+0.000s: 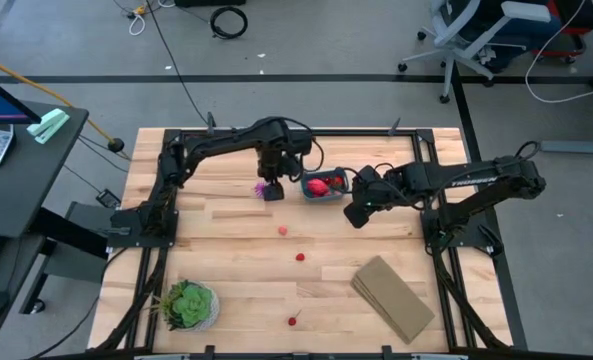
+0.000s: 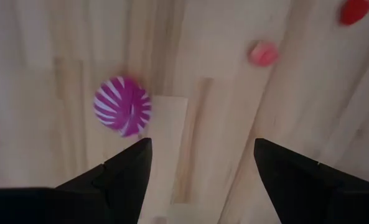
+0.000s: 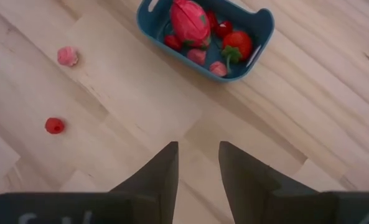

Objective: Pick and placing Produce into tupperware
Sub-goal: Put the onion into the bin

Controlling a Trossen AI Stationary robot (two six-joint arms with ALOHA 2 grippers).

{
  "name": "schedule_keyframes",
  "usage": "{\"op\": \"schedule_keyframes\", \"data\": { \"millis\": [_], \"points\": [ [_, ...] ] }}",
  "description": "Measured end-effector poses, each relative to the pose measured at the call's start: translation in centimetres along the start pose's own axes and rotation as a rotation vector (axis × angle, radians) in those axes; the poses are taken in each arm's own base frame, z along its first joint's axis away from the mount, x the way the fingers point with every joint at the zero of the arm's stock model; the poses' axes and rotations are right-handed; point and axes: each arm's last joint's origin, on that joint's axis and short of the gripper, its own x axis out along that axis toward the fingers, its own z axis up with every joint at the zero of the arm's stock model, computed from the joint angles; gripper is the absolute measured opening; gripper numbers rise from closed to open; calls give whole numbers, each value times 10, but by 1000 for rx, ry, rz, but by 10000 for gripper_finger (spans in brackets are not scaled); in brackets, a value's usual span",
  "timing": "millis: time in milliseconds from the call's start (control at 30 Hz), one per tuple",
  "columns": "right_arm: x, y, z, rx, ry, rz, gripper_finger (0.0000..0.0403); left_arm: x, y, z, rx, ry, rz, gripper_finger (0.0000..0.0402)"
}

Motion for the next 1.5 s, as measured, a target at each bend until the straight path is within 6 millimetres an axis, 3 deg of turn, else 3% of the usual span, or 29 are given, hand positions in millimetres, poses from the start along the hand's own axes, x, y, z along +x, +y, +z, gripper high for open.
{"op": "schedule_keyframes", "data": {
  "millis": [267,433,1000,1500],
  "points": [
    [-2,4,-4,-20,3,10,124,63,17,-5,54,133,244,286],
    [-2,3,-4,-19,2,10,124,89,24,-7,57,122,295,286],
    [-2,3,-4,-20,2,10,124,93,24,9,53,-33,384,286],
    [-2,3,-4,-20,2,10,124,106,25,18,7,-95,277,286]
  ]
}}
